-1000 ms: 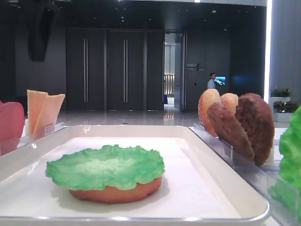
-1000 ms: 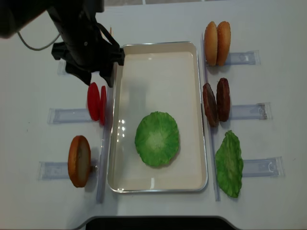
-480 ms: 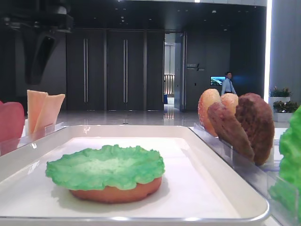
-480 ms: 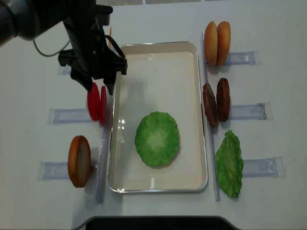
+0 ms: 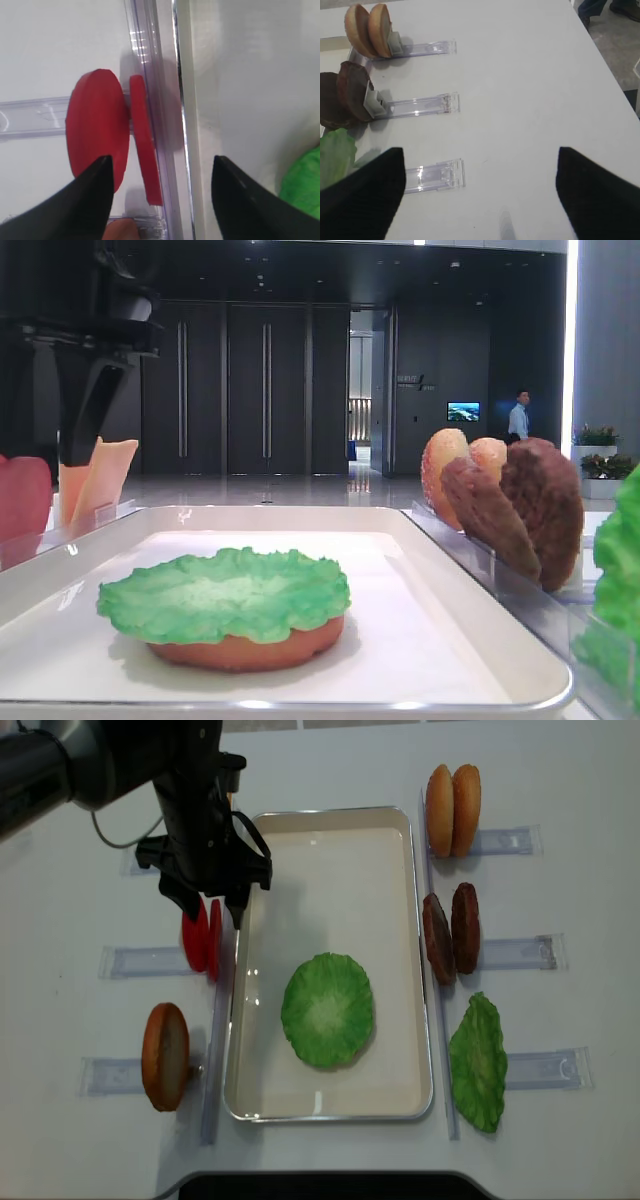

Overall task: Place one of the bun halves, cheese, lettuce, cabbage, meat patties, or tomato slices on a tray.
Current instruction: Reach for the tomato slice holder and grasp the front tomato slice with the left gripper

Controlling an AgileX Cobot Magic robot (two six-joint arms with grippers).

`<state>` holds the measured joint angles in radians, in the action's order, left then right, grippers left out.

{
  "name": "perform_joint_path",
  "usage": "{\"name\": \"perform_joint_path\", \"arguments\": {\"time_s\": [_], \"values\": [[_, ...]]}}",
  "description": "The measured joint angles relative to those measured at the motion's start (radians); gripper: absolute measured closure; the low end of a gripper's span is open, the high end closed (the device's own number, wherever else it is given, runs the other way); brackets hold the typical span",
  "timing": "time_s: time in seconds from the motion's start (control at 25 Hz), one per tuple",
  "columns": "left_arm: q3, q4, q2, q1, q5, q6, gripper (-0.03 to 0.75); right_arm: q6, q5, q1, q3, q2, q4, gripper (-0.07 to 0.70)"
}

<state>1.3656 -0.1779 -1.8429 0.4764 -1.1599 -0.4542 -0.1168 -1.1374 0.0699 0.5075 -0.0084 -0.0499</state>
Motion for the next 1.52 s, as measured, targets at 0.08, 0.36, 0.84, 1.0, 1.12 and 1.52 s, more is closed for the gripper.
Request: {"name": "perform_joint_path", "arguments": {"time_s": [0.08,0.36,0.84,1.0,1.12,1.52], "values": [[0.0,0.0,-0.009,0.0,0.003,0.0,0.244,0.0,0.0,0.0,0.0,0.0,0.0,0.05],[0.0,-0.001,-0.042,0.0,0.015,0.0,0.244,0.0,0.0,0.0,0.0,0.0,0.0,0.05],[0.002,-0.015,-0.073,0.0,0.021,0.0,0.395,0.0,0.0,0.0,0.0,0.0,0.0,0.05],[0.002,-0.028,-0.075,0.0,0.021,0.0,0.581,0.0,0.0,0.0,0.0,0.0,0.0,0.05],[0.002,-0.041,-0.075,0.0,0.011,0.0,0.651,0.0,0.0,0.0,0.0,0.0,0.0,0.05],[0.006,-0.015,-0.052,0.0,-0.01,0.003,0.651,0.0,0.0,0.0,0.0,0.0,0.0,0.05]]}}
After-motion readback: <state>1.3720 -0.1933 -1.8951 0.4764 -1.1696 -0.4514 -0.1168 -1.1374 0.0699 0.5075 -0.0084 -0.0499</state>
